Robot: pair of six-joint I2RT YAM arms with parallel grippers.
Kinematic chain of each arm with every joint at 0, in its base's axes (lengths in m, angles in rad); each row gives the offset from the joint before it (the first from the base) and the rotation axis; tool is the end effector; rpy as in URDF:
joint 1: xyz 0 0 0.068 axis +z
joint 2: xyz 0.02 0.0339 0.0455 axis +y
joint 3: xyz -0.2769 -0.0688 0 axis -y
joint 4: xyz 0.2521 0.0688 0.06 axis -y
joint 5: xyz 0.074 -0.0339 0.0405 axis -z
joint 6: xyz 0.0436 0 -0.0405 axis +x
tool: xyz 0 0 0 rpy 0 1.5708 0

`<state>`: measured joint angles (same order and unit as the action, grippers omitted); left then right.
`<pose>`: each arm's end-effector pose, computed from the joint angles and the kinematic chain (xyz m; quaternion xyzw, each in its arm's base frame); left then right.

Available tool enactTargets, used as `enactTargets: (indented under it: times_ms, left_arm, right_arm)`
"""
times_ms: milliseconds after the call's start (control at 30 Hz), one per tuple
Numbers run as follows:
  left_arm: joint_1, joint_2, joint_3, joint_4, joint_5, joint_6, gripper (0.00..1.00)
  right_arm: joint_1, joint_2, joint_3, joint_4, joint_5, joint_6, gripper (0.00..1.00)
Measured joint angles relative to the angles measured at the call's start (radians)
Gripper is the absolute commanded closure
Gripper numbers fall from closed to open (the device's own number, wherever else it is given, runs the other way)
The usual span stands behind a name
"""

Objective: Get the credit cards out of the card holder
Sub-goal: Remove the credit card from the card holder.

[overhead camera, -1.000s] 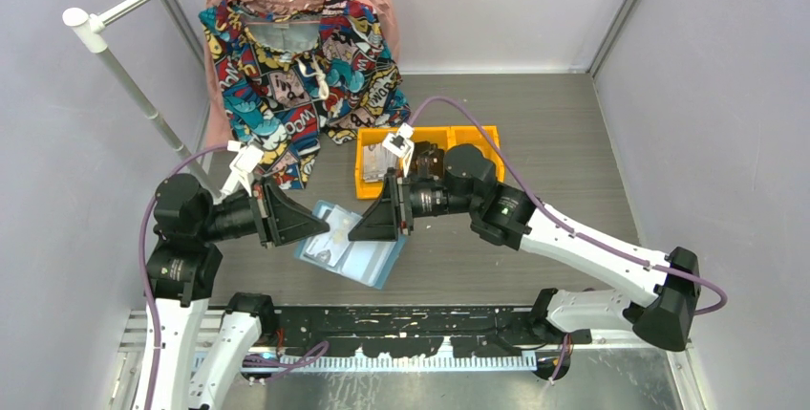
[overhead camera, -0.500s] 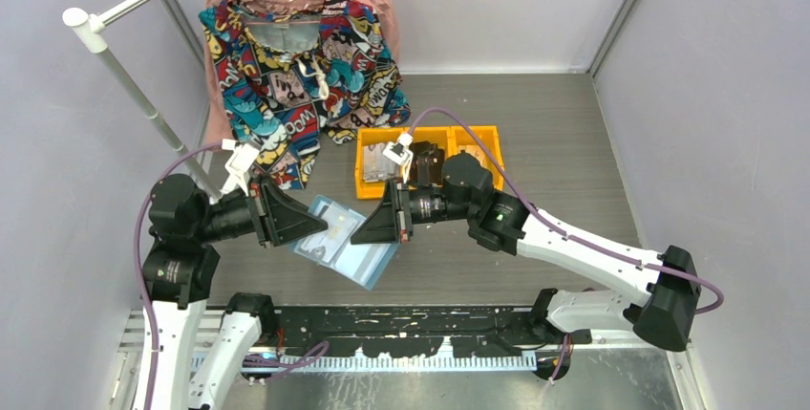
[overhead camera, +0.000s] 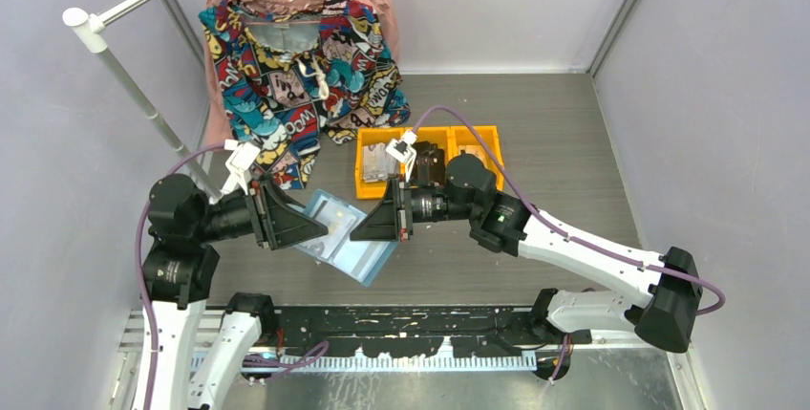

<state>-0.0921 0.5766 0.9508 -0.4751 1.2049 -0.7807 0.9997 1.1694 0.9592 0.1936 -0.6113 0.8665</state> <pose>0.0856 -0.0488 0.4034 0.1514 0.7036 -0.6145 0.3230 0.1306 0.2496 0.3726 -0.2558 0.6644 0.6650 0.2257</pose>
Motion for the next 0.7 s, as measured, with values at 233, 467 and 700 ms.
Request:
enactTargets:
  times_ms: [233,467,700]
  left_arm:
    - [0.0,0.002,0.015,0.014,0.021,-0.04,0.73]
    - [0.0,0.002,0.015,0.014,0.027,-0.048,0.7]
    - [0.0,0.002,0.015,0.014,0.031,-0.063,0.65]
  right_arm:
    - [0.0,0.0,0.0,-0.007,0.0,-0.012,0.99]
    - [0.0,0.0,0.0,-0.024,0.001,-0.023,0.99]
    - [0.0,0.0,0.0,-0.047,0.006,-0.03,0.99]
